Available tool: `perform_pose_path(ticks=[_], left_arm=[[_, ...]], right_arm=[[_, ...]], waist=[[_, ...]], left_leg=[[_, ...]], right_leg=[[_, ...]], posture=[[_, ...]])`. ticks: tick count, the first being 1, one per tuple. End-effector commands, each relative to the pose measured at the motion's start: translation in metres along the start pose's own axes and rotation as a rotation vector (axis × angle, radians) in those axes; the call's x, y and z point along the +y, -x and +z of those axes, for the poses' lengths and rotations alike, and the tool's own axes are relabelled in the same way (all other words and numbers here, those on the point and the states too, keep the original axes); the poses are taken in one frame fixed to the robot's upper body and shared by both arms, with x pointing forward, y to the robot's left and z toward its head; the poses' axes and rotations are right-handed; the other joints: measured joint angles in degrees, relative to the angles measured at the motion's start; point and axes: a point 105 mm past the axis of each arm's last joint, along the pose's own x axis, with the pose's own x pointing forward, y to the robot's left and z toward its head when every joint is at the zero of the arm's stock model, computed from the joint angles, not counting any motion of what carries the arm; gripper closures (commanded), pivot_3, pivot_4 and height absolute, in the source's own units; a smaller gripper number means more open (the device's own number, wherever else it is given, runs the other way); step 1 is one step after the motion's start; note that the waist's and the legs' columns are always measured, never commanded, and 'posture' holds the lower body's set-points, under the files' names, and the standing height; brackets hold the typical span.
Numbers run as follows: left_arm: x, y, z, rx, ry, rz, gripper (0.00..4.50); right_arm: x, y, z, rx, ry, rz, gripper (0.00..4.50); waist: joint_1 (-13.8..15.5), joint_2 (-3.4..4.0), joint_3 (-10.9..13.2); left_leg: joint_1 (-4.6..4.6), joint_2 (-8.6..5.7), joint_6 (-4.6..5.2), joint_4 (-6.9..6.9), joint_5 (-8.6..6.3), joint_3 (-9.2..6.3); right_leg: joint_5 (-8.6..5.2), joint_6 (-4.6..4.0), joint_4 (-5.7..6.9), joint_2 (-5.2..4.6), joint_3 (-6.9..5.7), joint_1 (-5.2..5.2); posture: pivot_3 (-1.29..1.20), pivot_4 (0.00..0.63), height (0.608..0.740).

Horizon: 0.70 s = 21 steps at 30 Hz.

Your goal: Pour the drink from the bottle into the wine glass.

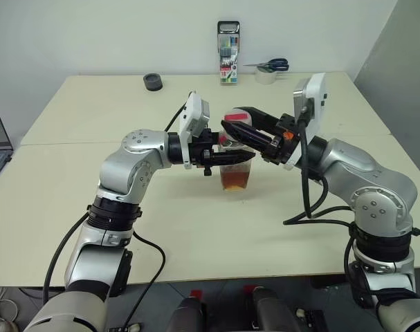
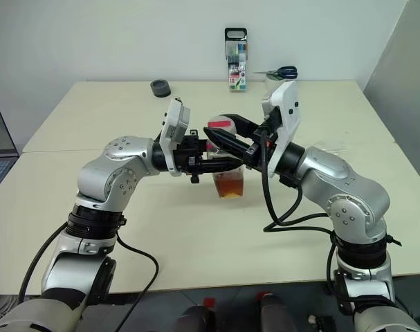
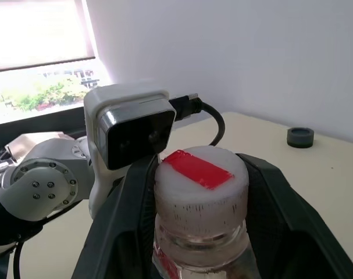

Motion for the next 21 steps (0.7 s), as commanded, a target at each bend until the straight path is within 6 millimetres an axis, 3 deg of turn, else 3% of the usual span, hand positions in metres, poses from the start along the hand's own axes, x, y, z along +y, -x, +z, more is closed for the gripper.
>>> perform_pose_path(ticks=[1,7,10,13,15,17,19,21], left_arm=[[-0.003,-0.001,0.017,-0.033,-0.061,-0.012,2.68],[-0.004,-0.002,0.016,-0.035,-0.057,-0.011,2.68],[-0.004,0.0,0.015,-0.036,-0.055,-0.005,2.68],[-0.004,0.0,0.015,-0.038,-0.053,-0.002,2.68],[-0.005,0.0,0.015,-0.039,-0.053,0.0,2.68],[-0.005,0.0,0.015,-0.041,-0.053,0.001,2.68],[-0.005,-0.001,0.014,-0.045,-0.051,0.004,2.68],[-0.005,-0.001,0.014,-0.047,-0.049,0.005,2.68]], right_arm=[[0.0,0.001,0.023,-0.078,0.067,-0.013,2.76],[-0.011,0.006,0.033,-0.081,0.155,-0.065,2.76],[-0.036,0.022,0.054,-0.201,-0.019,-0.16,2.76],[-0.046,0.035,0.057,-0.221,-0.079,-0.214,2.76],[-0.052,0.044,0.045,-0.165,-0.03,-0.28,2.76],[-0.06,0.055,0.016,-0.016,0.095,-0.372,2.76],[-0.078,0.077,-0.026,0.105,0.14,-0.543,2.76],[-0.088,0.096,-0.055,0.176,0.163,-0.67,2.76]], waist=[[0.0,0.0,0.0],[0.0,0.01,0.0],[0.02,0.0,0.0],[0.03,0.0,0.0],[0.03,0.0,0.0],[0.05,0.0,0.0],[0.07,-0.03,-0.02],[0.15,-0.05,-0.02]], left_leg=[[0.0,0.0,0.0,0.0,0.0,0.0],[0.0,-0.01,0.0,0.0,0.0,0.01],[0.0,-0.01,0.0,0.0,0.0,-0.01],[-0.01,-0.01,0.0,0.0,0.0,-0.01],[-0.01,0.0,0.0,-0.02,0.0,0.01],[-0.02,0.0,0.02,-0.03,-0.01,0.01],[-0.03,-0.01,0.08,-0.03,-0.05,0.07],[0.0,-0.01,0.09,-0.03,-0.05,0.07]], right_leg=[[0.0,0.0,0.0,0.0,0.0,0.0],[0.0,0.0,0.0,0.0,0.0,0.0],[0.0,0.0,-0.01,0.0,-0.02,0.01],[0.0,0.0,0.0,-0.02,-0.01,0.01],[0.0,0.0,-0.01,-0.02,0.01,0.0],[0.0,0.0,-0.03,-0.02,0.0,0.01],[-0.01,0.01,-0.04,-0.01,0.02,0.01],[-0.01,0.03,-0.07,0.0,0.0,0.07]], posture=[[0.0,0.15,0.74],[0.0,0.15,0.74],[0.0,0.15,0.74],[0.0,0.15,0.74],[0.0,0.15,0.74],[0.0,0.15,0.74],[0.0,0.15,0.74],[0.0,0.15,0.74]])
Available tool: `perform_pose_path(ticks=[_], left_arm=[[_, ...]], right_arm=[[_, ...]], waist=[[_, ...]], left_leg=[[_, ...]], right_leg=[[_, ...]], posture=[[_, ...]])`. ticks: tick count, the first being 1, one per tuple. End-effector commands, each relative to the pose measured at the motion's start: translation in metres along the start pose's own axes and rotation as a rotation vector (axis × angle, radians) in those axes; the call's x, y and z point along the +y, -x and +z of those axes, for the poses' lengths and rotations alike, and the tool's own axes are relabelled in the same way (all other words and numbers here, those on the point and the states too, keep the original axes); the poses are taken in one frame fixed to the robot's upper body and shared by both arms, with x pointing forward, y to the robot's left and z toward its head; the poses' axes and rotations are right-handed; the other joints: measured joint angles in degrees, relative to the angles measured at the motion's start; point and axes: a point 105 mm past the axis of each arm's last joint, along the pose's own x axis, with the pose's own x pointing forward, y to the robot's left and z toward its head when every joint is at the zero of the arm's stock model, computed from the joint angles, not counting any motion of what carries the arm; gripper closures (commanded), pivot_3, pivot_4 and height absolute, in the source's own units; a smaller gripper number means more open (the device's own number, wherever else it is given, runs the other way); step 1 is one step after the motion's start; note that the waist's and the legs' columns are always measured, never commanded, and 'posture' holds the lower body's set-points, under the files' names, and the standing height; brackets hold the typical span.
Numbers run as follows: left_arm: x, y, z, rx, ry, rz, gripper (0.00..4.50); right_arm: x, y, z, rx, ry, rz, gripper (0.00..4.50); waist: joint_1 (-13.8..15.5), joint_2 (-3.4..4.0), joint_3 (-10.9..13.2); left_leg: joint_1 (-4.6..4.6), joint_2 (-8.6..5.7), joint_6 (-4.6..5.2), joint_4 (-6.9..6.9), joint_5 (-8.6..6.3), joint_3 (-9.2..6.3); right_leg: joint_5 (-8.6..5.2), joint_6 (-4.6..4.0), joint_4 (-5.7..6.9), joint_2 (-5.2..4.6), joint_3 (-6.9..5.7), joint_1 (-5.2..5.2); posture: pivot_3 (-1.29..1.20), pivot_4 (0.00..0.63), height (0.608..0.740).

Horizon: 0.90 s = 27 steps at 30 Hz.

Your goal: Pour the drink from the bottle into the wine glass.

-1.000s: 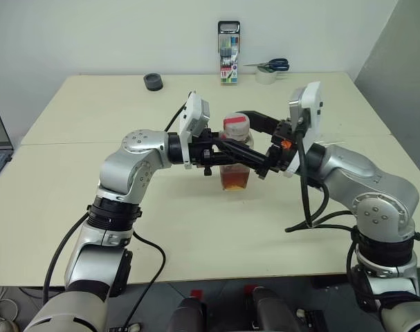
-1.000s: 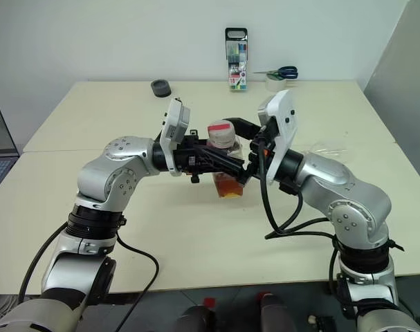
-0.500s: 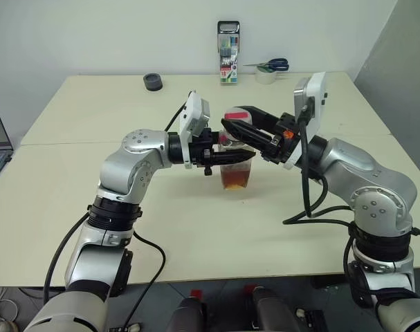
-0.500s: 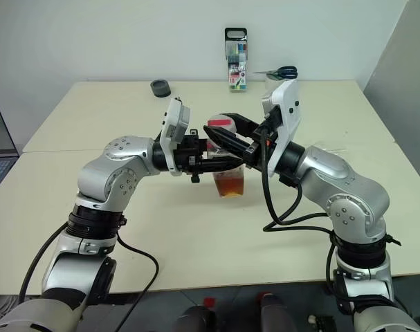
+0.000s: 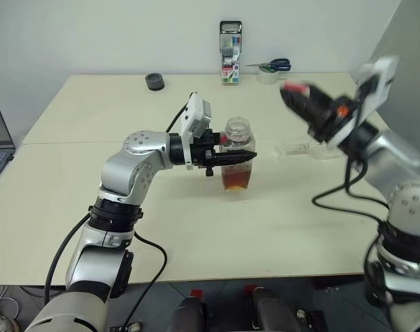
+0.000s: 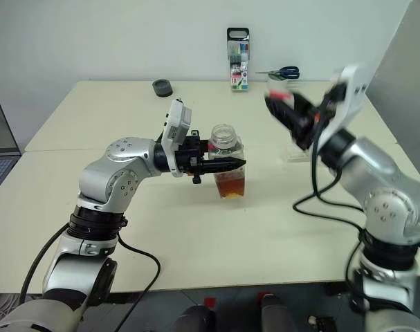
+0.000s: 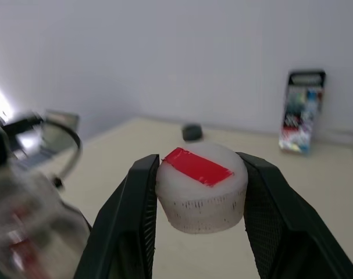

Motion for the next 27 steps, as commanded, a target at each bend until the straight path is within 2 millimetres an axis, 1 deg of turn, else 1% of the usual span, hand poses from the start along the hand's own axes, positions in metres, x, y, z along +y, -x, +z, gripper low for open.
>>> perform_pose_path(ticks=[1,3,4,5,6,8,11,13,14,16,17,18,19,20,24,26,27], left_arm=[[-0.005,0.0,0.015,-0.043,-0.053,-0.013,2.68],[-0.005,-0.001,0.015,-0.041,-0.052,-0.021,2.68],[-0.005,-0.001,0.015,-0.04,-0.052,-0.022,2.68],[-0.004,-0.001,0.016,-0.04,-0.053,-0.022,2.68],[-0.003,-0.002,0.016,-0.04,-0.054,-0.023,2.68],[-0.003,-0.002,0.017,-0.038,-0.055,-0.026,2.68],[-0.003,-0.002,0.018,-0.035,-0.058,-0.031,2.68],[-0.003,-0.003,0.019,-0.036,-0.059,-0.031,2.68],[-0.002,-0.003,0.019,-0.035,-0.06,-0.03,2.68],[-0.002,-0.001,0.018,-0.032,-0.061,-0.029,2.68],[-0.002,-0.001,0.018,-0.03,-0.062,-0.028,2.68],[-0.002,-0.001,0.018,-0.029,-0.062,-0.028,2.68],[-0.002,-0.001,0.018,-0.028,-0.063,-0.028,2.68],[-0.002,-0.001,0.018,-0.028,-0.063,-0.029,2.68],[-0.003,-0.002,0.018,-0.031,-0.061,-0.029,2.68],[-0.002,-0.001,0.018,-0.031,-0.061,-0.02,2.68],[0.0,0.0,0.018,-0.031,-0.062,-0.006,2.68]], right_arm=[[-0.027,0.014,-0.052,0.099,0.086,-0.246,2.76],[-0.037,0.028,-0.098,0.209,0.071,-0.365,2.76],[-0.038,0.033,-0.115,0.25,0.07,-0.396,2.76],[-0.038,0.036,-0.126,0.273,0.072,-0.409,2.76],[-0.037,0.038,-0.136,0.289,0.066,-0.429,2.76],[-0.036,0.04,-0.149,0.299,0.038,-0.462,2.76],[-0.036,0.043,-0.159,0.287,-0.037,-0.523,2.76],[-0.037,0.044,-0.16,0.278,-0.062,-0.538,2.07],[-0.036,0.044,-0.16,0.275,-0.061,-0.533,1.86],[-0.036,0.043,-0.159,0.271,-0.05,-0.526,1.13],[-0.036,0.042,-0.158,0.269,-0.038,-0.522,0.74],[-0.036,0.041,-0.156,0.265,-0.032,-0.519,0.5],[-0.036,0.04,-0.153,0.257,-0.024,-0.515,0.14],[-0.036,0.038,-0.149,0.249,-0.017,-0.508,0.06],[-0.028,0.034,-0.135,0.221,0.036,-0.428,0.06],[-0.023,0.031,-0.12,0.188,0.093,-0.366,0.06],[-0.022,0.03,-0.109,0.164,0.113,-0.338,0.06]], waist=[[-0.03,0.01,0.01],[-0.03,0.01,0.0],[-0.08,0.01,0.0],[-0.16,0.01,0.0],[-0.24,0.03,0.01],[-0.4,0.03,0.0],[-0.4,0.03,0.0],[-0.4,0.03,0.0],[-0.39,0.03,0.0],[-0.31,0.03,0.0],[-0.23,0.03,0.0],[-0.19,0.03,0.0],[-0.17,0.03,0.0],[-0.17,0.03,0.0],[-0.13,0.03,0.0],[-0.14,0.04,0.01],[-0.14,0.04,0.01]], left_leg=[[-0.01,-0.01,-0.02,0.01,0.01,0.05],[0.03,-0.02,-0.07,0.03,0.04,0.2],[0.05,0.0,-0.08,0.03,0.05,0.2],[0.08,0.03,-0.08,0.02,0.05,0.21],[0.1,0.04,-0.08,0.01,0.05,0.24],[0.18,0.07,-0.09,0.01,0.05,0.39],[0.34,0.08,-0.08,0.02,0.05,0.42],[0.41,0.08,-0.08,0.02,0.05,0.4],[0.41,0.07,-0.08,0.02,0.05,0.41],[0.4,0.06,-0.08,0.02,0.05,0.39],[0.4,0.05,-0.08,0.02,0.05,0.39],[0.4,0.04,-0.08,0.03,0.05,0.38],[0.4,0.02,-0.08,0.03,0.05,0.38],[0.4,0.01,-0.08,0.03,0.05,0.38],[0.36,-0.01,-0.07,0.03,0.05,0.35],[0.33,0.0,-0.07,0.03,0.05,0.37],[0.31,0.01,-0.07,0.03,0.05,0.36]], right_leg=[[0.0,0.0,0.04,0.0,0.03,-0.01],[0.0,0.0,0.13,0.01,0.17,-0.06],[0.0,0.0,0.13,0.02,0.18,-0.06],[0.0,0.0,0.14,0.05,0.18,-0.06],[0.0,0.0,0.16,0.07,0.21,-0.06],[0.0,-0.01,0.21,0.12,0.22,-0.08],[0.01,-0.01,0.2,0.18,0.2,0.07],[0.01,0.0,0.19,0.21,0.22,0.14],[0.01,-0.01,0.19,0.21,0.22,0.14],[0.01,-0.01,0.19,0.22,0.22,0.14],[0.01,-0.01,0.19,0.22,0.22,0.15],[0.01,0.0,0.18,0.22,0.23,0.15],[0.01,0.0,0.18,0.22,0.23,0.16],[0.01,0.0,0.18,0.22,0.23,0.16],[0.01,0.0,0.17,0.22,0.23,0.14],[0.01,0.0,0.17,0.22,0.23,0.1],[0.01,0.0,0.16,0.22,0.22,0.1]], posture=[[0.0,0.15,0.74],[0.0,0.15,0.74],[0.0,0.15,0.74],[0.0,0.15,0.74],[0.0,0.15,0.74],[0.0,0.15,0.74],[0.0,0.15,0.74],[0.0,0.15,0.74],[0.0,0.15,0.74],[0.0,0.15,0.74],[0.0,0.15,0.74],[0.0,0.15,0.74],[0.0,0.15,0.74],[0.0,0.15,0.74],[0.0,0.15,0.74],[0.0,0.15,0.74],[0.0,0.15,0.74]])
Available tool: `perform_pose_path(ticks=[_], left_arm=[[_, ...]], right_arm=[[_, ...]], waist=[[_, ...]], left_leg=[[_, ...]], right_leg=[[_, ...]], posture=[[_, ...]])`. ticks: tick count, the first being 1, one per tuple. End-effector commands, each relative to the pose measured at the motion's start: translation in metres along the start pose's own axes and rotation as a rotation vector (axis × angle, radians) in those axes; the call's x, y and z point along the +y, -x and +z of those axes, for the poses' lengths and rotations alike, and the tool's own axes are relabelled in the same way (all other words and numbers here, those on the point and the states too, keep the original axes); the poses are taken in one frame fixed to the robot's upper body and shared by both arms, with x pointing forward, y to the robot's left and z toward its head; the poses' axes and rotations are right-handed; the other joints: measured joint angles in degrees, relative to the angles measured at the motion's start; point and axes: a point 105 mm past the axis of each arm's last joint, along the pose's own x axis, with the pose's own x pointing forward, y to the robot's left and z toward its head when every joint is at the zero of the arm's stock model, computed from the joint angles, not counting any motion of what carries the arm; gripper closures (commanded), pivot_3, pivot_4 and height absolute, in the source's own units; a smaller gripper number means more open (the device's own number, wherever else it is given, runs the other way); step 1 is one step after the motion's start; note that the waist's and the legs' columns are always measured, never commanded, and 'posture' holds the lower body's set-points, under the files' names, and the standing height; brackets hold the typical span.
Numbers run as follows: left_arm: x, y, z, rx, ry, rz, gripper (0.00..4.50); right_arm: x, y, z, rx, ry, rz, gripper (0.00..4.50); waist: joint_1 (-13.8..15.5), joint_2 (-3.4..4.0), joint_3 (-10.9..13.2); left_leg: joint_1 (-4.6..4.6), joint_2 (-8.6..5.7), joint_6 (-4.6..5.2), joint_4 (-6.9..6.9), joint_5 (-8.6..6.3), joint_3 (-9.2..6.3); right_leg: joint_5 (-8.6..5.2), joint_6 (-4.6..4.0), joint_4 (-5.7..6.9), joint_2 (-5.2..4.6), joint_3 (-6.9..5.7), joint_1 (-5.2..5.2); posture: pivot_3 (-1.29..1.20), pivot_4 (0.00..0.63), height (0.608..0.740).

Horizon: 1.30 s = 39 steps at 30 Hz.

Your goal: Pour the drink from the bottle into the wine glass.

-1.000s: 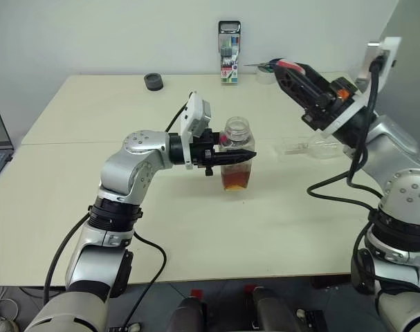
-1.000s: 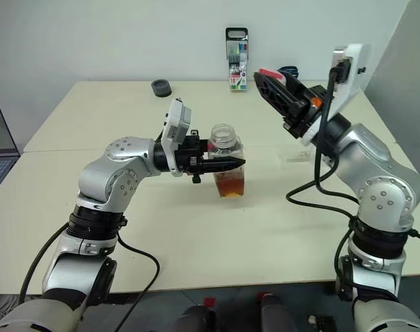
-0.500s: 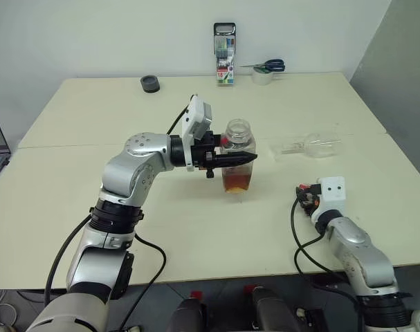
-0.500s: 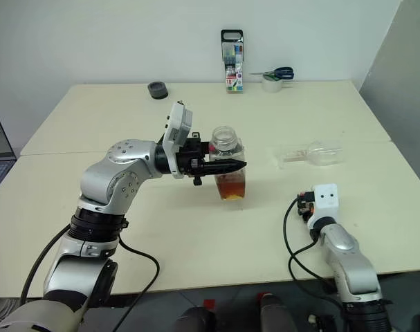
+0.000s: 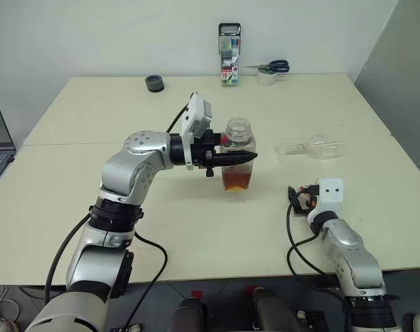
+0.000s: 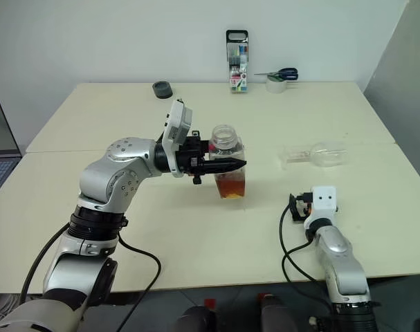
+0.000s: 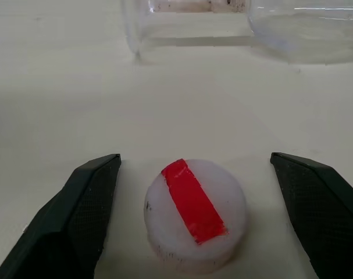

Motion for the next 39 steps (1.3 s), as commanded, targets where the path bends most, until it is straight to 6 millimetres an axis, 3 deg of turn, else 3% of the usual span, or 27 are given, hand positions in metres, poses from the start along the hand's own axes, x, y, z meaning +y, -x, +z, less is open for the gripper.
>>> perform_pose_path(ticks=[1,5,9,13,16,22,28,39], left_arm=[[0.003,0.003,0.017,-0.031,-0.063,0.021,2.68],[0.027,0.012,0.017,-0.046,-0.079,0.197,2.68],[0.067,0.034,0.014,-0.048,-0.117,0.514,2.68],[0.106,0.075,0.01,-0.001,-0.18,0.855,2.68],[0.128,0.128,0.009,-0.025,-0.151,1.192,2.68],[0.126,0.168,-0.011,-0.04,-0.087,1.422,2.68],[0.119,0.197,-0.032,-0.053,-0.061,1.501,2.68],[0.116,0.21,-0.064,-0.065,-0.04,1.473,2.68]], right_arm=[[0.006,0.008,0.049,-0.152,0.077,0.089,0.06],[0.003,0.015,0.085,-0.229,0.099,0.16,0.06],[0.043,0.038,0.131,-0.315,0.072,0.506,0.06],[0.074,0.061,0.153,-0.308,0.061,0.79,0.06],[0.094,0.071,0.175,-0.332,0.042,0.956,0.06],[0.111,0.072,0.186,-0.327,0.049,1.06,0.06],[0.118,0.07,0.184,-0.325,0.053,1.091,0.06],[0.12,0.066,0.187,-0.343,0.042,1.077,0.06]], waist=[[0.01,0.0,0.0],[-0.02,0.0,0.0],[-0.05,-0.01,0.0],[-0.01,-0.02,0.01],[-0.05,-0.03,0.02],[0.43,-0.1,0.0],[0.48,-0.2,0.0],[0.39,-0.23,-0.01]], left_leg=[[0.0,0.01,0.0,0.0,0.0,-0.01],[0.01,0.01,0.01,0.0,-0.01,-0.02],[0.01,0.03,0.05,0.0,-0.03,-0.09],[-0.05,0.07,0.05,0.0,-0.03,-0.26],[-0.1,0.03,0.05,0.01,-0.03,-0.3],[-0.32,-0.02,-0.02,0.01,0.0,-0.5],[-0.37,-0.14,-0.03,0.02,0.01,-0.54],[-0.35,-0.14,-0.03,0.01,0.01,-0.52]], right_leg=[[0.0,0.0,0.0,0.0,-0.01,0.0],[0.0,0.0,0.01,0.0,-0.02,0.01],[0.0,0.0,0.0,-0.01,-0.05,0.01],[0.01,-0.01,-0.04,-0.08,-0.1,0.01],[0.01,-0.01,-0.06,-0.15,-0.14,-0.01],[0.01,-0.01,-0.12,-0.29,-0.32,-0.12],[0.01,-0.01,-0.19,-0.45,-0.36,-0.14],[0.01,-0.01,-0.15,-0.44,-0.35,-0.15]], posture=[[0.0,0.15,0.74],[0.0,0.15,0.74],[0.0,0.15,0.74],[0.0,0.15,0.74],[0.0,0.15,0.74],[0.0,0.15,0.74],[0.0,0.15,0.74],[0.0,0.15,0.74]])
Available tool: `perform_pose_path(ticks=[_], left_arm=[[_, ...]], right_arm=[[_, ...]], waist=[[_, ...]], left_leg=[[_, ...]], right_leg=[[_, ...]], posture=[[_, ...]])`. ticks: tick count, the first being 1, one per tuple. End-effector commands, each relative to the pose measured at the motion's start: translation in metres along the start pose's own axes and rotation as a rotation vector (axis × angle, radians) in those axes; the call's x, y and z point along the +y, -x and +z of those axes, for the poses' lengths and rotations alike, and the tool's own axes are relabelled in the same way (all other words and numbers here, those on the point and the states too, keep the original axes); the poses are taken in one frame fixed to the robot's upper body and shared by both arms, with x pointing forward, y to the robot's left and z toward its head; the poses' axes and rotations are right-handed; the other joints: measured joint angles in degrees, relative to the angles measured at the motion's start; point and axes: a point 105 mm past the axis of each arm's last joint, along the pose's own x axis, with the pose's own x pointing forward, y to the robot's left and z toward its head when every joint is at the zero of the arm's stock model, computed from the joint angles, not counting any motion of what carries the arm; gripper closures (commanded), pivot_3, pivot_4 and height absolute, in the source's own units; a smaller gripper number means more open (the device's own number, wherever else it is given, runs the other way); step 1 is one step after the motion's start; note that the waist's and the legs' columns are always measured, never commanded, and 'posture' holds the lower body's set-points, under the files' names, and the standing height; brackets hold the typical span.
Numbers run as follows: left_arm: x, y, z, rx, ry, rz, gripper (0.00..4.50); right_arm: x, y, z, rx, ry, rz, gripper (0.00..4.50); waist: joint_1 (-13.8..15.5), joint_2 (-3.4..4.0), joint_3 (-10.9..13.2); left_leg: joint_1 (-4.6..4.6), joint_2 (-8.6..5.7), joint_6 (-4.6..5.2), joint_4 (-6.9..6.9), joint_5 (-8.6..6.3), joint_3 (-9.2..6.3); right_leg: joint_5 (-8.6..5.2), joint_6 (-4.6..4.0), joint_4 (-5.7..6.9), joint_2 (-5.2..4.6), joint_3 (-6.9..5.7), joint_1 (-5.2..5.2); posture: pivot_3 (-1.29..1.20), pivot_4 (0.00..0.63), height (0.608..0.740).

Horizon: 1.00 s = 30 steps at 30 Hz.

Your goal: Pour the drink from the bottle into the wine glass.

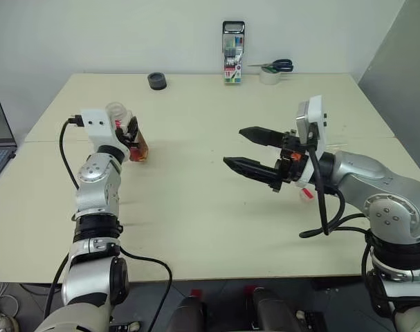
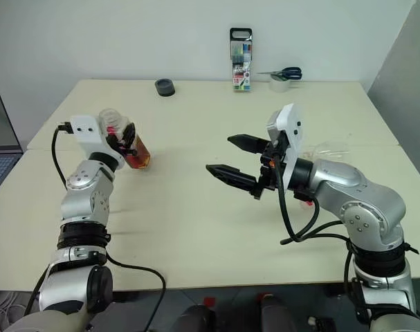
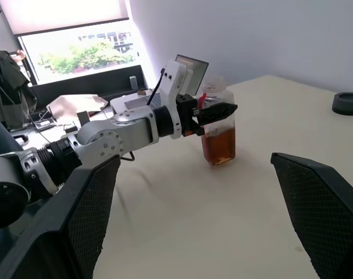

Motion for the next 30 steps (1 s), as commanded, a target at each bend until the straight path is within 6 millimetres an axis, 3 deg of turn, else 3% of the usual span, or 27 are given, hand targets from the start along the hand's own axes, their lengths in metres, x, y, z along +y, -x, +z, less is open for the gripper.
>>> perform_pose_path(ticks=[1,5,14,19,25,30], left_arm=[[0.011,-0.001,0.016,-0.068,0.017,0.019,2.68],[0.012,0.0,0.007,-0.047,0.03,0.014,2.68],[0.016,0.005,0.005,-0.037,0.047,0.017,0.05],[0.019,0.024,-0.012,0.014,0.034,0.013,0.05],[0.007,0.058,-0.038,0.128,0.016,-0.028,0.05],[-0.014,0.1,-0.05,0.264,-0.135,-0.26,0.05]], right_arm=[[0.002,0.0,0.013,-0.045,0.049,-0.003,0.06],[0.001,0.0,0.012,-0.047,0.046,-0.016,0.06],[0.001,0.0,0.01,-0.055,0.037,-0.044,0.0],[0.004,0.004,0.001,-0.057,0.009,-0.082,0.0],[0.011,0.009,-0.014,-0.056,-0.046,-0.139,0.0],[0.002,0.035,-0.047,0.019,-0.116,-0.316,0.0]], waist=[[-0.01,-0.02,-0.01],[-0.02,-0.02,-0.02],[-0.07,-0.02,-0.02],[-0.16,-0.02,-0.02],[-0.19,-0.06,-0.05],[-0.18,-0.06,-0.05]], left_leg=[[0.0,0.0,0.0,0.0,0.0,-0.01],[0.01,0.0,0.0,0.0,0.0,-0.01],[0.04,0.0,0.0,0.0,0.0,0.0],[0.04,0.02,0.0,-0.02,0.0,0.0],[0.04,0.05,0.0,-0.02,0.0,-0.02],[0.04,0.06,0.0,-0.04,-0.01,-0.01]], right_leg=[[0.0,0.0,0.01,0.0,-0.01,0.0],[0.0,0.0,0.04,0.0,0.01,0.0],[0.0,0.0,0.07,0.0,0.01,0.0],[0.0,0.0,0.06,0.0,0.03,-0.01],[0.0,0.0,0.09,0.0,0.03,-0.01],[0.0,0.0,0.04,0.0,0.05,0.02]], posture=[[0.0,0.15,0.74],[0.0,0.15,0.74],[0.0,0.15,0.74],[0.0,0.15,0.74],[0.0,0.15,0.74],[0.0,0.15,0.74]])
